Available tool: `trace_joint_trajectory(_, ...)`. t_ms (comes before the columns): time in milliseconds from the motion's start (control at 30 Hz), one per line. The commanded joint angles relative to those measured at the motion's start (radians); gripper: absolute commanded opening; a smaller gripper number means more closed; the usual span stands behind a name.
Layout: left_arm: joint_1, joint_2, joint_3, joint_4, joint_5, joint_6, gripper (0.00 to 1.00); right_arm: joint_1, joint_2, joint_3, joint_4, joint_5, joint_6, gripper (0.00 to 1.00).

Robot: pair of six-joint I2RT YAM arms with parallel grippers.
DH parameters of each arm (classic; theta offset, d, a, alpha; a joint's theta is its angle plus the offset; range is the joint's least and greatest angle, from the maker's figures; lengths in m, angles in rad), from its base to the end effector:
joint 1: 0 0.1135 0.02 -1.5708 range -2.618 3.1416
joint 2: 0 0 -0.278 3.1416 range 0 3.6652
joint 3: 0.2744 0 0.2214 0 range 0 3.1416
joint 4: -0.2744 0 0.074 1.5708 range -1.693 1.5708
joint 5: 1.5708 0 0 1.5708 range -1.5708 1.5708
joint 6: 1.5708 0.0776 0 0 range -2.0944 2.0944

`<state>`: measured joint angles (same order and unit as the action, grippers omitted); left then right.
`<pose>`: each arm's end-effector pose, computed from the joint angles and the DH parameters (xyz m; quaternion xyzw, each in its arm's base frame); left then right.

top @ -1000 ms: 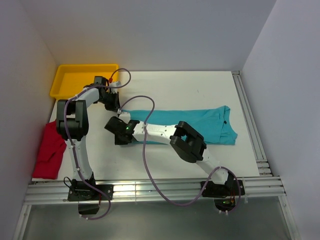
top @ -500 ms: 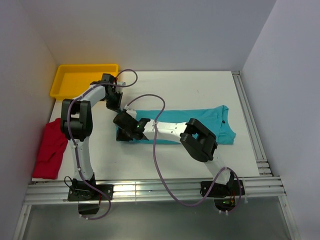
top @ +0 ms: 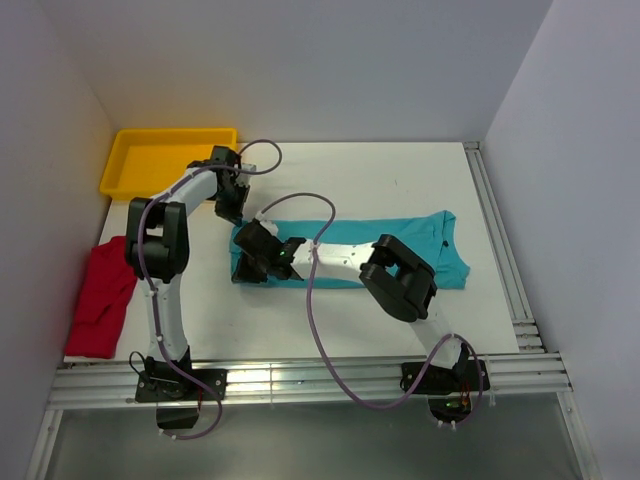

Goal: Roll the t-shirts
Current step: Roll the tshirt

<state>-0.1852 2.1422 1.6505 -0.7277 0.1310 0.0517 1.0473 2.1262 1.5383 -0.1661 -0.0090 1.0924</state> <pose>0.4291 -0.0907 0.1579 0.1275 0.9743 -0.0759 0.1697 0.2432 0.4227 0.1777 0.0189 0.9176 0.3503 0.1871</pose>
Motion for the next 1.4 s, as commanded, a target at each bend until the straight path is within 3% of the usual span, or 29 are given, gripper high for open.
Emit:
trace_joint_trajectory(0, -0.013, 0.001, 0.049, 0.005, -0.028, 0.016, 0.01, -0.001, -0.066, -0.033, 0.04, -0.023, 0.035, 0.0)
trace_joint_trajectory(600, -0.068, 0.019, 0.103, -0.042, -0.07, 0.02, 0.0, -0.021, -0.135, -0.25, 0.25, -0.052, 0.153, 0.0)
trace_joint_trajectory(1367, -0.131, 0.071, 0.177, -0.076, -0.096, 0.022, 0.03, -0.049, -0.198, -0.429, 0.35, -0.036, 0.242, 0.0)
